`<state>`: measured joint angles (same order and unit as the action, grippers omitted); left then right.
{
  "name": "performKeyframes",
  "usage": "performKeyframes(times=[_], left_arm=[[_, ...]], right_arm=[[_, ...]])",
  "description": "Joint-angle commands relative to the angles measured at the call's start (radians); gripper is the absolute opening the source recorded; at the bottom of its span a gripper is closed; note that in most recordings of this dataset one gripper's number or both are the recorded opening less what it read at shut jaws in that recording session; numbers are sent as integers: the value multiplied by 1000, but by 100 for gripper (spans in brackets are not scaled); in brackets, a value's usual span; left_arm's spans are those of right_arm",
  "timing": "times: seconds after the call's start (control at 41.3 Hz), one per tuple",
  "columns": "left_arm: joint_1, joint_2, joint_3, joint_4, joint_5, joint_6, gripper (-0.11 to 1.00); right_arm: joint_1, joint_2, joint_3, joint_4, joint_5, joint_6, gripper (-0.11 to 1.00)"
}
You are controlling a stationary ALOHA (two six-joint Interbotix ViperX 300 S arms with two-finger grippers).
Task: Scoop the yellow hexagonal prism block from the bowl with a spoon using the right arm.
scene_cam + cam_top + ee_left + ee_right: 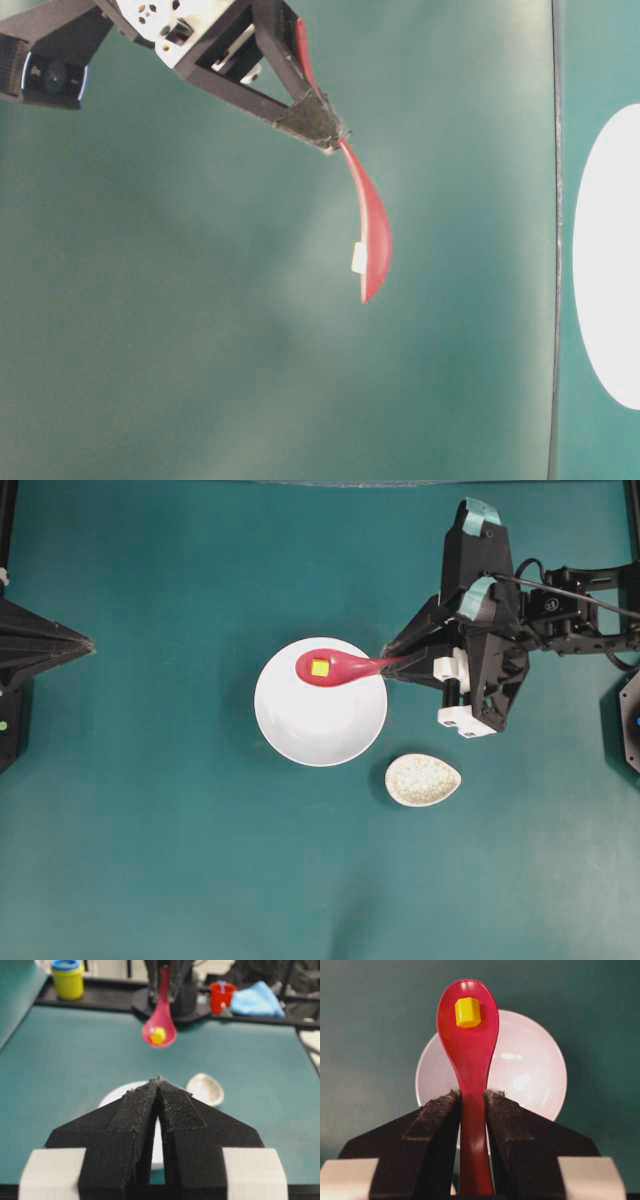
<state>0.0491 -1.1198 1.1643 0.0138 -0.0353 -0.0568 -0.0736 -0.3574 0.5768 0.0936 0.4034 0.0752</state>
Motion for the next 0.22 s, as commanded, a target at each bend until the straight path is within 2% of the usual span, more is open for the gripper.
performKeyframes(times=[0.0, 0.194], left_arm=[[2, 20, -23, 2, -9, 0, 0], [2, 43, -17, 2, -11, 0, 0]], right_arm=[[5, -23, -9, 0, -8, -2, 25], [5, -23, -5, 0, -17, -2, 25]])
